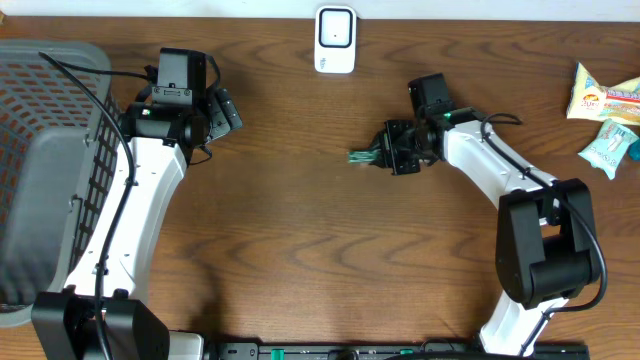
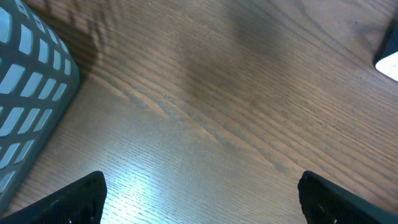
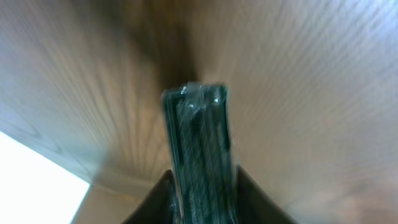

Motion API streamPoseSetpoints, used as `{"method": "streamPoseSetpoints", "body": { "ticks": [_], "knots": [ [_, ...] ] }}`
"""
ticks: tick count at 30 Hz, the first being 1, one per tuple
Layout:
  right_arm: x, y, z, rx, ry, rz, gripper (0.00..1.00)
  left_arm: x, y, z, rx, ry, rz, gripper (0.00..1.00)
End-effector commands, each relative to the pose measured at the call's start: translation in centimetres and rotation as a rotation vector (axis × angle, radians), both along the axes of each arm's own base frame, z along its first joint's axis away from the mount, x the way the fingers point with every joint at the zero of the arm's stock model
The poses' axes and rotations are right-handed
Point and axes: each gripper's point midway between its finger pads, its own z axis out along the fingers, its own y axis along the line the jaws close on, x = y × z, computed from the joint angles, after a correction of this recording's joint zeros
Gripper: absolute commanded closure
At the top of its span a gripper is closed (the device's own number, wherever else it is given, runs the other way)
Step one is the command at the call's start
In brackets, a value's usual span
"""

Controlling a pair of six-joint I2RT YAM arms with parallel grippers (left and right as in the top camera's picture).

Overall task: Scan the item barcode
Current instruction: 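Lower the tin back down to the table center, then open the right gripper to release the tin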

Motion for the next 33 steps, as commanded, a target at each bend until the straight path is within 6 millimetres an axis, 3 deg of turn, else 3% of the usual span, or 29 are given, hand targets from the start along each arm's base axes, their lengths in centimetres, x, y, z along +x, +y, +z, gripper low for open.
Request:
{"method": "streamPoseSetpoints", "body": {
  "ticks": [1,3,9,12,20,22,26,29,33],
  "knots": [
    [1.8,-2.4,-0.7,-0.101,-0.094,0.011,0.64,-0.1,0.4,-0.1,0.011,0.005,0.013,0.02],
    [2.6,-3.0,-0.4,-0.102,-0.126,0.003,0.58,-0.1,0.4,-0.1,0.011,0.005,0.013,0.02],
    [3.7,-5.2,-0.3,-0.113,-0.143,-0.051,0.57,-0.1,0.4,-0.1,0.011,0.005,0.013,0.02],
    [4.7,-5.9,0.0,-0.132,-0.216,0.002,0.56,-0.1,0.4,-0.1,0.011,0.005,0.013,0.02],
    [7.4,-4.7,3.2,-0.115,-0.52,0.235,0.52,-0.1,0.4,-0.1,0.011,0.005,0.013,0.03],
    [8.6,-4.5,4.5,-0.163,-0.672,0.348,0.47,-0.1,0.4,-0.1,0.011,0.005,0.013,0.02],
    [9.6,-3.8,6.0,-0.288,-0.954,0.651,0.22,-0.1,0.4,-0.1,0.011,0.005,0.013,0.02],
    [9.3,-4.5,5.1,-0.39,-0.976,0.77,0.13,-0.1,0.4,-0.1,0.011,0.005,0.013,0.02],
    [8.2,-6.7,2.5,-0.555,-0.848,0.852,0.04,-0.1,0.4,-0.1,0.011,0.005,0.013,0.02]
  ]
}}
